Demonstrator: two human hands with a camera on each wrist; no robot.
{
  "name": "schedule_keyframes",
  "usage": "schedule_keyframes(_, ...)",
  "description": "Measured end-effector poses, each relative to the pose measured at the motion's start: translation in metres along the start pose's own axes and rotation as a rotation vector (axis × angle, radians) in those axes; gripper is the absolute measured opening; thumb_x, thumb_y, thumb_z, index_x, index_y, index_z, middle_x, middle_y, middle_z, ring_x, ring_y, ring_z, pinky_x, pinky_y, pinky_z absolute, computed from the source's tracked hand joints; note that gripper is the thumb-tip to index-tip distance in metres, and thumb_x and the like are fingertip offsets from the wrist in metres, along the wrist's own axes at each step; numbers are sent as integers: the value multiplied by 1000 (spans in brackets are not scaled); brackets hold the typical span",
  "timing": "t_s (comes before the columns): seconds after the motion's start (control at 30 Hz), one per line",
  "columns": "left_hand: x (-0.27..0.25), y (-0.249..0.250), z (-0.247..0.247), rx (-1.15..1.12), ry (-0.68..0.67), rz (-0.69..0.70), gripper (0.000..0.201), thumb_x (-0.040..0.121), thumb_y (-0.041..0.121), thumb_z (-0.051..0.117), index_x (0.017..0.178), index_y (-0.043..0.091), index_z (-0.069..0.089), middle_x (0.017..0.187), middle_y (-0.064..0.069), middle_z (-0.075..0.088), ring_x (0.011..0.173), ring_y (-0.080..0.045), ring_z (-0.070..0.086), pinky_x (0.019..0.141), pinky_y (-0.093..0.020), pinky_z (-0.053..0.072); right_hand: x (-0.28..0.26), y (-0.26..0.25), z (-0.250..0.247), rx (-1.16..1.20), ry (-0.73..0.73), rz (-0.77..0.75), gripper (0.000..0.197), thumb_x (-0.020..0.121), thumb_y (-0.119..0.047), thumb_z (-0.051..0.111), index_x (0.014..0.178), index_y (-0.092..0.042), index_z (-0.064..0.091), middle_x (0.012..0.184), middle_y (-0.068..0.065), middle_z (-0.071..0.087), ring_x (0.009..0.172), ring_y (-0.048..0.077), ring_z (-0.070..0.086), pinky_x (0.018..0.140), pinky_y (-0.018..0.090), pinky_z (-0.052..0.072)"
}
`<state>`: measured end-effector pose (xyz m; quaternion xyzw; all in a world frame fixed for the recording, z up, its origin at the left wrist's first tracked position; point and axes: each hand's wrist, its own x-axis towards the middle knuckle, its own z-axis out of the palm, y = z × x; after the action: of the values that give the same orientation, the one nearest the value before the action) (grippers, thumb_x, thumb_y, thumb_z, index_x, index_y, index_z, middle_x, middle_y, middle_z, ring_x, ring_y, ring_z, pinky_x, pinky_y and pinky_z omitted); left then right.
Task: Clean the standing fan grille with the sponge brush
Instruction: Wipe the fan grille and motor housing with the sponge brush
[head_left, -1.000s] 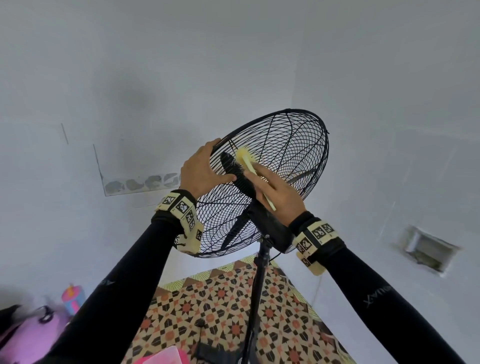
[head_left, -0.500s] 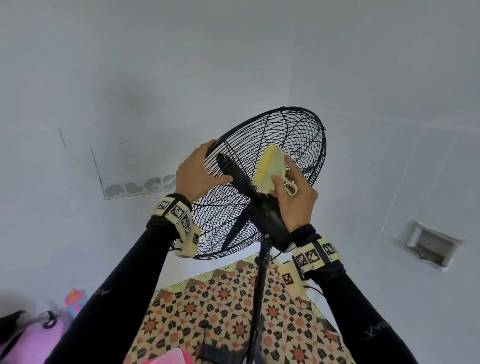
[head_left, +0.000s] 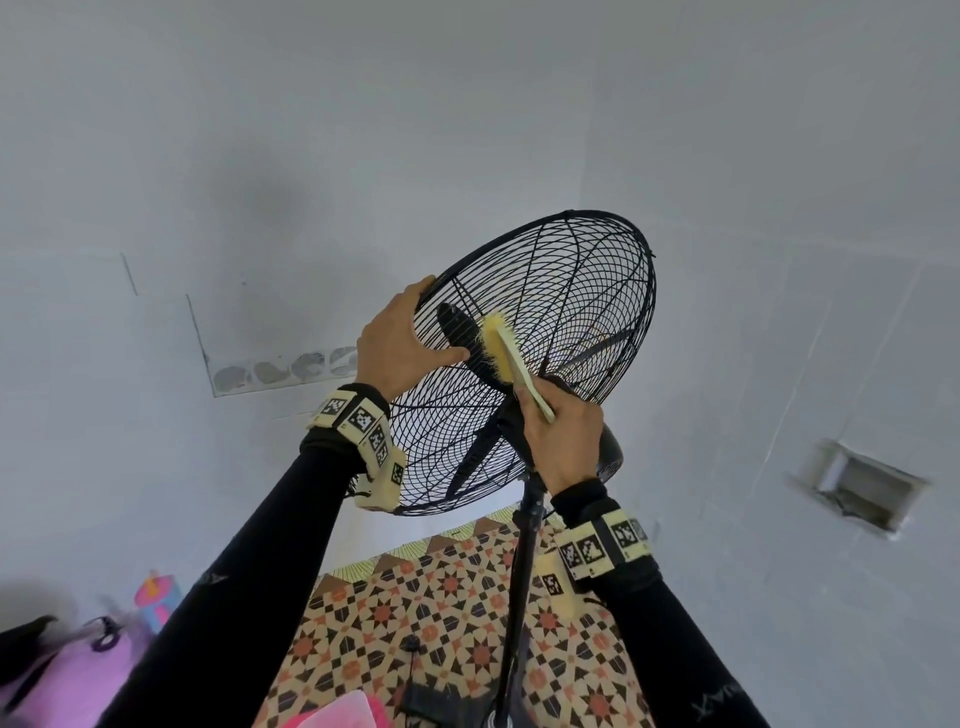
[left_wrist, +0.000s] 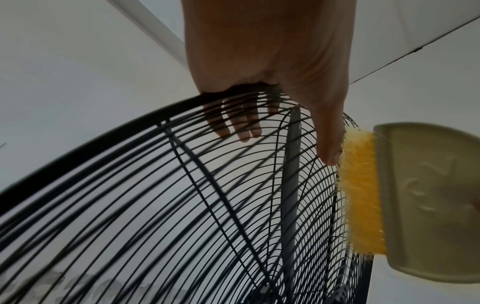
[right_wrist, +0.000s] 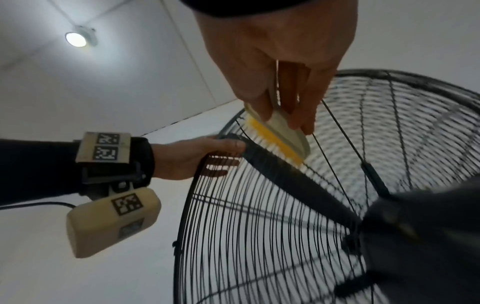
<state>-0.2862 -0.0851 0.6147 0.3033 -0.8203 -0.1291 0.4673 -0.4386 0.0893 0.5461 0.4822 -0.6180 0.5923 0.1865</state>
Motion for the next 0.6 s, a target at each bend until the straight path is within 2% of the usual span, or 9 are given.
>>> schedule_keyframes(0.07,0,1,1,13,-2,3,108,64,66,89,154,34,37,145,5,59,131,-18,57,107,-50,49,9,-3,-10,-73,-44,-41,23,97,-25,69,116,-17,78,73,-1,72,50,5,50,56,14,44)
schedule_keyframes(0.1,1,1,1,17,-3,-1,109,63,67,88,154,35,37,145,5,59,131,-18,57,107,-50,49,16,-5,-16,-117,-71,-36,23,97,-28,69,117,-19,77,77,1,75,55,10,54,59,22,48)
schedule_keyframes(0.13,1,1,1,18,-2,-4,109,63,68,88,154,35,37,145,5,59,131,-18,57,107,-51,49,22,-6,-20,-187,-100,-16,24,97,-32,68,117,-21,77,81,2,76,60,14,56,62,26,47)
schedule_keyframes(0.23,1,1,0,10,-4,-8,109,63,67,89,154,36,36,145,5,59,132,-17,57,108,-51,49,28,-8,-23,-353,-145,-21,25,98,-36,64,118,-27,76,85,4,74,71,19,57,65,29,48)
schedule_keyframes(0.3,0,1,0,8,-5,-9,109,63,65,89,154,36,37,146,5,59,132,-18,57,108,-51,48,22,-6,-21,-291,-117,-64,24,98,-30,66,119,-23,76,88,6,73,74,22,61,67,32,50)
schedule_keyframes(0.4,-2,1,0,1,-10,-6,110,63,67,88,154,35,36,145,4,59,133,-18,57,109,-52,48,12,2,-15,-157,-9,-28,20,94,-21,72,113,-16,78,90,3,78,67,15,62,72,24,49)
schedule_keyframes(0.47,-2,2,-1,5,-16,-5,110,63,70,86,154,34,36,145,3,59,133,-19,57,108,-52,48,12,7,-10,-171,-67,51,17,95,-23,69,108,-14,77,89,5,78,69,19,65,78,28,54)
schedule_keyframes(0.53,-2,2,-1,8,-20,-4,110,63,69,86,154,35,35,146,3,58,132,-19,57,108,-52,49,12,7,-7,-168,-171,72,15,99,-22,63,109,-12,67,90,10,76,67,23,69,70,36,60)
schedule_keyframes(0.6,-1,1,-2,10,-12,-3,109,64,68,87,154,35,35,146,3,59,132,-20,57,107,-52,49,12,0,-8,-151,-175,-14,21,101,-18,58,122,-16,60,89,10,75,60,20,68,57,36,60)
